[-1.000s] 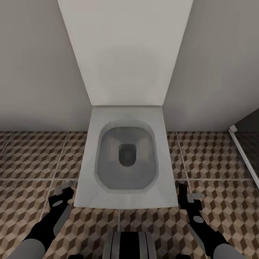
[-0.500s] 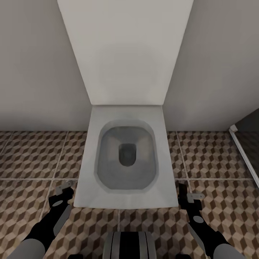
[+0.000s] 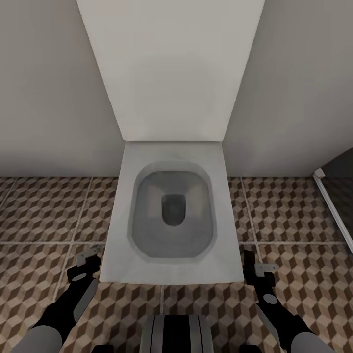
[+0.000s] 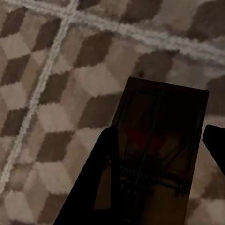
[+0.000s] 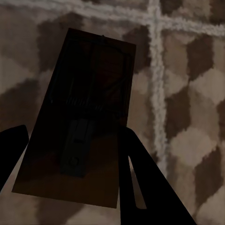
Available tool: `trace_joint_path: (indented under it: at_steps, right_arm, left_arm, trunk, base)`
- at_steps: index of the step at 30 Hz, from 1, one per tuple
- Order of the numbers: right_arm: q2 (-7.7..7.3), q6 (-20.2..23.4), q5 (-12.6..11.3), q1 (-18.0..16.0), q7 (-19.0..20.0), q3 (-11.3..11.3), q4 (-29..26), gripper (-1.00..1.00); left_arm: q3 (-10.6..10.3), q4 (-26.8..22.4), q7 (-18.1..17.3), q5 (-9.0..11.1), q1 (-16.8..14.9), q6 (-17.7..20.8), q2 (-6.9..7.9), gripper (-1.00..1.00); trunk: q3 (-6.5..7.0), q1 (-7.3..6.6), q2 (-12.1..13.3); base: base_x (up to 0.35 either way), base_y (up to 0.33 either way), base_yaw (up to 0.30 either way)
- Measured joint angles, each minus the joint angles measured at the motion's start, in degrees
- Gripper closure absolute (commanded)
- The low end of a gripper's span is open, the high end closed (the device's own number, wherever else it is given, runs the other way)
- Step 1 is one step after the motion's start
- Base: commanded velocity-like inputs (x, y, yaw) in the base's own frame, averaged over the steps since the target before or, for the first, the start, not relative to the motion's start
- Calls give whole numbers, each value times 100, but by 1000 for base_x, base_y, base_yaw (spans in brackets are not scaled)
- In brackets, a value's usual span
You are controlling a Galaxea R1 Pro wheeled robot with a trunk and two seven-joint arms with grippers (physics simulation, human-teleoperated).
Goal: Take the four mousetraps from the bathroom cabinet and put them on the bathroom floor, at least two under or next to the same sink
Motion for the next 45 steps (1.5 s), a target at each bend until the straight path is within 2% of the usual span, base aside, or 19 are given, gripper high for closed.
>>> trace_joint_path:
  at_steps: [4, 8, 45]
  right_arm:
    - [1, 0, 0, 0, 0, 0, 0, 100]
    - [2, 0, -1, 0, 0, 0, 0, 100]
    - [2, 0, 0, 0, 0, 1, 0, 100]
  left_arm:
    - [4, 0, 0, 0, 0, 0, 0, 100]
    - [5, 0, 6, -4, 0, 0, 3, 100]
    - [5, 0, 5, 9, 0, -11, 0, 100]
  trunk:
    - [0, 0, 0]
    - [-88, 11, -5]
    - [-89, 10, -5]
  base:
    - [0, 0, 0]
    - [0, 0, 0]
    - [36, 12, 0]
